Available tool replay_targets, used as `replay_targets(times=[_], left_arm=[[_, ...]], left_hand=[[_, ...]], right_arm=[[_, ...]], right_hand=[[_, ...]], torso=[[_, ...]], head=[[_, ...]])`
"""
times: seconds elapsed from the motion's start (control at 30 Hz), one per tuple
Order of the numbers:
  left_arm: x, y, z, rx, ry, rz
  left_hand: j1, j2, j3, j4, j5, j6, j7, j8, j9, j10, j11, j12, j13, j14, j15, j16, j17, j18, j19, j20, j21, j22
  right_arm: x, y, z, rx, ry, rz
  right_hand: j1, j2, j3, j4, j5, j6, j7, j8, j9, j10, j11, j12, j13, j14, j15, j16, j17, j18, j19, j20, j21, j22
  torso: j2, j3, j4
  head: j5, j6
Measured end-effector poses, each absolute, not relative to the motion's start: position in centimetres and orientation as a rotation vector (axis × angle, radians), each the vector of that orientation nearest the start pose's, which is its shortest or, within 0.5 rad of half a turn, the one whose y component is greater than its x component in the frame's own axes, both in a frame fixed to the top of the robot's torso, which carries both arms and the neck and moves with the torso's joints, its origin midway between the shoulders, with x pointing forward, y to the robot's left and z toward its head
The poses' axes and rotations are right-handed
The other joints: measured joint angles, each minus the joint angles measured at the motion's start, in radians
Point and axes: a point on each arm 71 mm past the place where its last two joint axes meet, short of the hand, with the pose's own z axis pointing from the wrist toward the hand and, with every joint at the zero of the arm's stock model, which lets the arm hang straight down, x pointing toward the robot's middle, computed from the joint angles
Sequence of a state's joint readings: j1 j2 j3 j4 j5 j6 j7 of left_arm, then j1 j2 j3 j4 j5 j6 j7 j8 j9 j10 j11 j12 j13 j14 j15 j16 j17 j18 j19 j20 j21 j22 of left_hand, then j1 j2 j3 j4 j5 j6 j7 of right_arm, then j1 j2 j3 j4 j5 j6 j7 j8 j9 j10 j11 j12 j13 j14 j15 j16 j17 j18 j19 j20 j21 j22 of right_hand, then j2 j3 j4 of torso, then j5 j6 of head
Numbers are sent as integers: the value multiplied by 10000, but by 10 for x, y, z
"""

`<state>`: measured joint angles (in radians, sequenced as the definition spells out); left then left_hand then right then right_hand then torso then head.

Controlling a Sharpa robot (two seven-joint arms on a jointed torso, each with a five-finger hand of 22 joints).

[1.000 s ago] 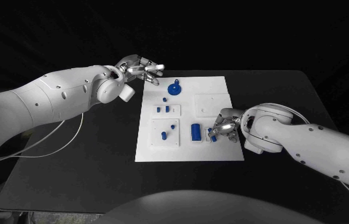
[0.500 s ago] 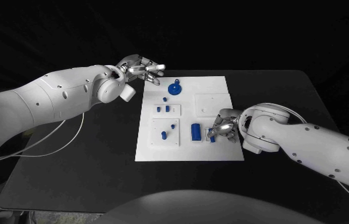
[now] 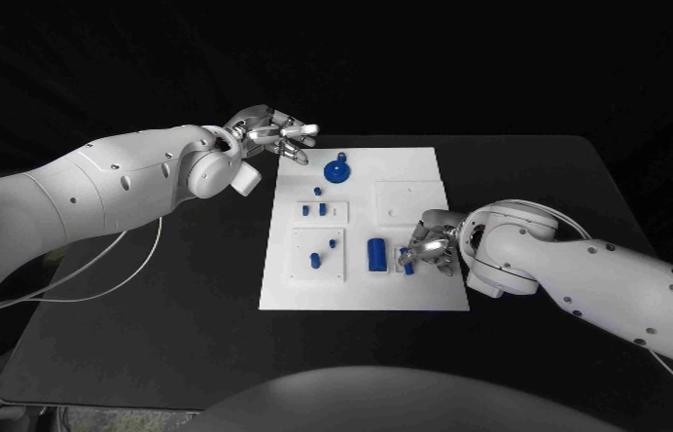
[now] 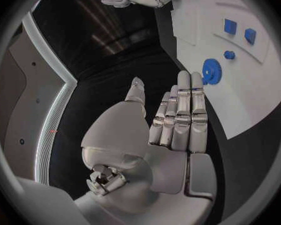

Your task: Assemble the parts on the task board

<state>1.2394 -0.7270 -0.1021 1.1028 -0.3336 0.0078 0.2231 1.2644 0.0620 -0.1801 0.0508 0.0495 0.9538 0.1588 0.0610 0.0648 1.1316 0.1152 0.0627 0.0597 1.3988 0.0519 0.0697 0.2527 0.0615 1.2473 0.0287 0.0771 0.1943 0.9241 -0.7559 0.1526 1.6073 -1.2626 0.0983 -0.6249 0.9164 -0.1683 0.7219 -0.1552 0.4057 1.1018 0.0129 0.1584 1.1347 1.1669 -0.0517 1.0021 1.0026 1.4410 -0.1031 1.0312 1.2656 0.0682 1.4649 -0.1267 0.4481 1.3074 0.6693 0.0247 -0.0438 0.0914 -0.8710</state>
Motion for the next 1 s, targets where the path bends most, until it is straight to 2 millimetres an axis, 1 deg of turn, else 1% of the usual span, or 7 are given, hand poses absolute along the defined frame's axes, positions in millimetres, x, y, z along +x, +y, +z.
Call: replay_targets(times=[0.2,0.27,0.33,0.53,1.0], left_arm=[[548,264,-212,-8233,17693,-12722],[548,264,-212,-8235,17697,-12719],[548,264,-212,-8238,17702,-12715],[548,264,-212,-8241,17722,-12714],[548,264,-212,-8240,17769,-12727]], left_hand=[[0,0,0,0,0,0,0,0,0,0,0,0,0,0,0,0,0,0,0,0,0,1],[0,0,0,0,0,0,0,0,0,0,1,0,-1,0,0,0,0,0,0,0,0,1],[0,0,0,0,0,0,0,0,0,1,1,0,0,0,0,0,0,0,0,0,0,1],[0,0,0,0,0,0,0,0,0,1,1,0,0,0,0,0,-14,0,0,0,0,1],[0,0,0,0,0,0,0,0,0,2,2,0,0,0,0,0,-13,0,0,0,0,2]], right_arm=[[429,-157,-271,1486,23462,4488],[429,-157,-271,1486,23458,4491],[428,-157,-271,1477,23455,4508],[427,-157,-269,1491,23438,4569],[427,-157,-269,1679,23547,4569]], right_hand=[[0,1,-1,-1,-31,0,0,-1,-8,0,0,0,1,0,0,0,0,0,0,0,0,0],[1,1,-1,-1,-39,23,-23,-21,-19,0,0,0,1,0,0,0,0,0,0,0,0,0],[92,91,-11,-11,-54,29,-30,-21,-28,0,0,0,2,0,0,0,0,1,0,0,0,0],[92,91,-14,-14,12,27,-30,10,-29,0,0,0,1,0,0,0,1,0,0,0,0,0],[92,91,-26,-26,11,26,-28,9,-81,0,0,0,2,0,0,1,1,0,0,0,0,-1]], torso=[[0,1,0],[0,1,0],[-1,-1,0],[-2,-4,-1],[-2,-5,-1]], head=[[1,-2],[1,-4],[1,-5],[1,-6],[-8,-15]])
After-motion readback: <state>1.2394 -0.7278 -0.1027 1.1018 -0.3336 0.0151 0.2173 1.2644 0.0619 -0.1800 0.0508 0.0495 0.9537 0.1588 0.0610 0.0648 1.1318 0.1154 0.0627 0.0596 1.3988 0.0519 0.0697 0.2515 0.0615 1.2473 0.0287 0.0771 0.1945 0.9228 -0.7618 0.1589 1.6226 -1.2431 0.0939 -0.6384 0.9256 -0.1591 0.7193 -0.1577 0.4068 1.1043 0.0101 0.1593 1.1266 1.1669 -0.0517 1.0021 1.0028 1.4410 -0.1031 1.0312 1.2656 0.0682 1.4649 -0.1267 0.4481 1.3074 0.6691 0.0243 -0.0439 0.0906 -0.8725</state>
